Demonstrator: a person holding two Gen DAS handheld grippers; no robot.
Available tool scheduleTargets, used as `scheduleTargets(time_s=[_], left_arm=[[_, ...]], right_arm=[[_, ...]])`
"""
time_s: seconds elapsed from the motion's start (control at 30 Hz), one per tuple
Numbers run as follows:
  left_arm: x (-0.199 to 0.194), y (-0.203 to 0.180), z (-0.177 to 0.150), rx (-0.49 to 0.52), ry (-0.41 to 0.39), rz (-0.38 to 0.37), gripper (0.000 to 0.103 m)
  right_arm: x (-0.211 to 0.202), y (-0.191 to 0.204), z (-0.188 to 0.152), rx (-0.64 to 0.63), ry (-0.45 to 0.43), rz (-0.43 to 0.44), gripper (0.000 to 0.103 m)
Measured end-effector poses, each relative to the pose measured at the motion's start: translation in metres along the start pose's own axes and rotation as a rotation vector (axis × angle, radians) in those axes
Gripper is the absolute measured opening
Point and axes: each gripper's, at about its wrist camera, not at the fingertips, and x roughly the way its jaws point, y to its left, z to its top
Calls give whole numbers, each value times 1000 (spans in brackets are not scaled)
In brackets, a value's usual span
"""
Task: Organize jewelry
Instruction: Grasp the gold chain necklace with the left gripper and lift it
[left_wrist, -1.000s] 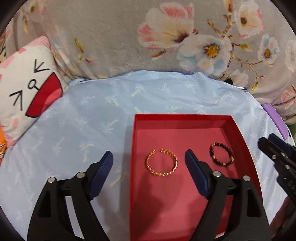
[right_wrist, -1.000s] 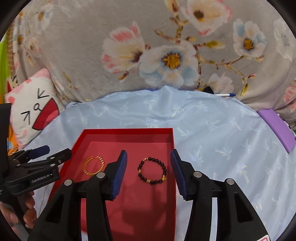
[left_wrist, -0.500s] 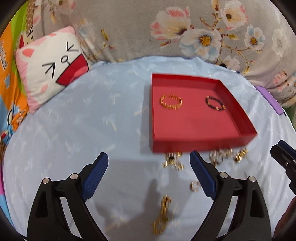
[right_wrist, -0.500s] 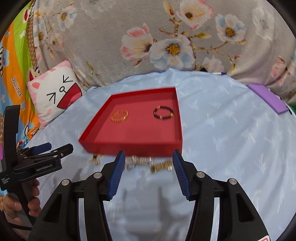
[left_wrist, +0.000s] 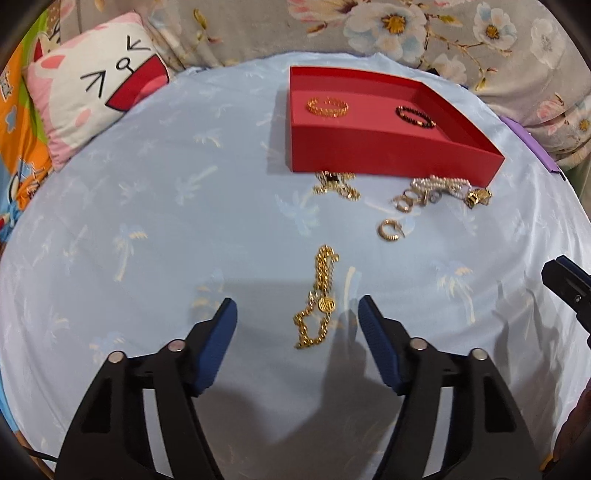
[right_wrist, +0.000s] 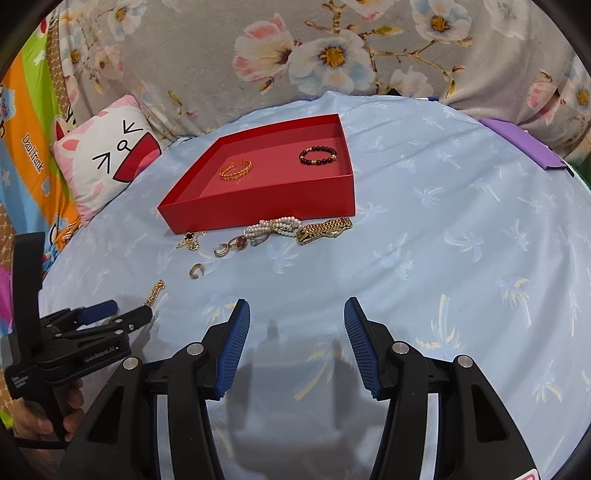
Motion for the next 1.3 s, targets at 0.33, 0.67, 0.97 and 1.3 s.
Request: scheduleTargets(time_s=[0.33,0.67,0.97,1.3], left_arm=[[0,-3,-5,19,-19,11,28],[-4,0,-1,14,-10,-70,0],[-26,-1,11,11,-43,-116,0],[6,-11,12,38,-11,-80,12]], right_arm=[[6,2,-4,4,14,-1,53],[8,-2,-1,21,17,0,53],[8,-5,1,21,13,2,53],[10,-1,2,13,23,4,53]])
